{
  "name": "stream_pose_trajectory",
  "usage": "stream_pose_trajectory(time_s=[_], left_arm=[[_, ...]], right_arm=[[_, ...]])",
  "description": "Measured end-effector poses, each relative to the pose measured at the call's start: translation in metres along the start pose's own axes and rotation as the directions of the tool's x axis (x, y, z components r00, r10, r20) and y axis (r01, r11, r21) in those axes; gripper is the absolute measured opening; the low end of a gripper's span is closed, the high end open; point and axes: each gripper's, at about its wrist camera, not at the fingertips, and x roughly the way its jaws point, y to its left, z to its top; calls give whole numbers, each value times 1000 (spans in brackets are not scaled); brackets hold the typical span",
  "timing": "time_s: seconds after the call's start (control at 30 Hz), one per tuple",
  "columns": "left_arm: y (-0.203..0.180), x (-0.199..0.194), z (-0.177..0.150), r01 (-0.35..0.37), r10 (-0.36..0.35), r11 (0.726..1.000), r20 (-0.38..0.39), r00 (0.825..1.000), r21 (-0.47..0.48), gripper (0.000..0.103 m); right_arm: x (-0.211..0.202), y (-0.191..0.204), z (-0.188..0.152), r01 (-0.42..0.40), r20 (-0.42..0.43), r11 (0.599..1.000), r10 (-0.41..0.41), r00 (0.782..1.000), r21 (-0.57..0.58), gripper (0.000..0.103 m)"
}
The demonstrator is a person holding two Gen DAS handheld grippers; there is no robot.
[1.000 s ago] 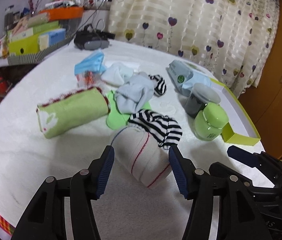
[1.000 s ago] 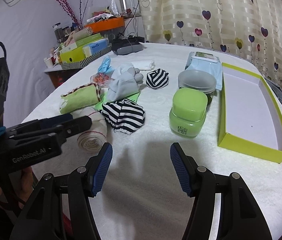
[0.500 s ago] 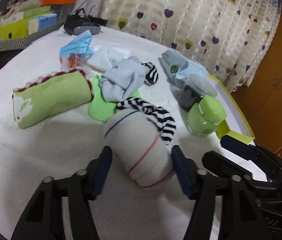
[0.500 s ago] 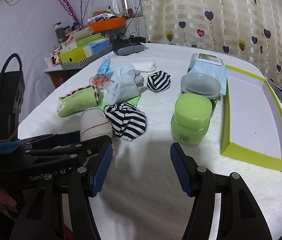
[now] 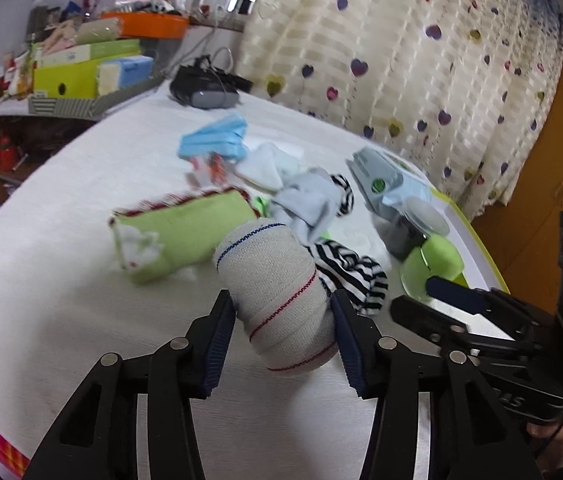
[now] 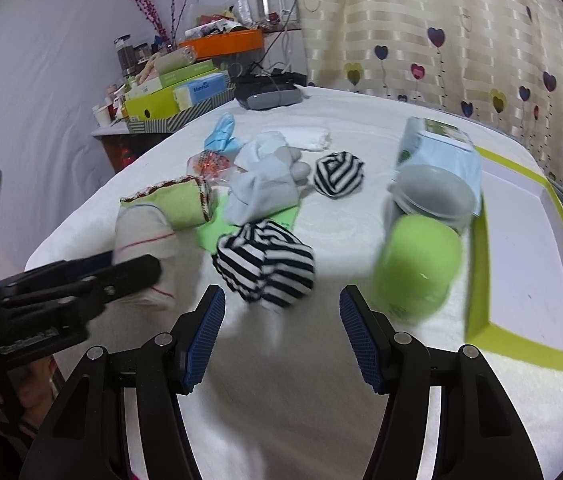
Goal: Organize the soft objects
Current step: 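Grasp the white rolled sock with the left gripper while the right grasps the striped hat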
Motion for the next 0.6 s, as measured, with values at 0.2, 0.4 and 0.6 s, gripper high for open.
stream_pose_trajectory(time_s=[0.2,0.4,0.6], left_arm=[[18,-7,5,-4,5,1000,24,1000,-20,48],[34,-9,9,-7,8,999,35,999,-40,48],[41,-5,10,14,-12,998,34,999,-61,48]], right_arm=[[27,14,13,3,-42,1000,-4,999,-24,61],[48,21,18,33,-83,999,-36,996,-37,59],[50,23,13,51,-101,997,-57,993,-59,13]])
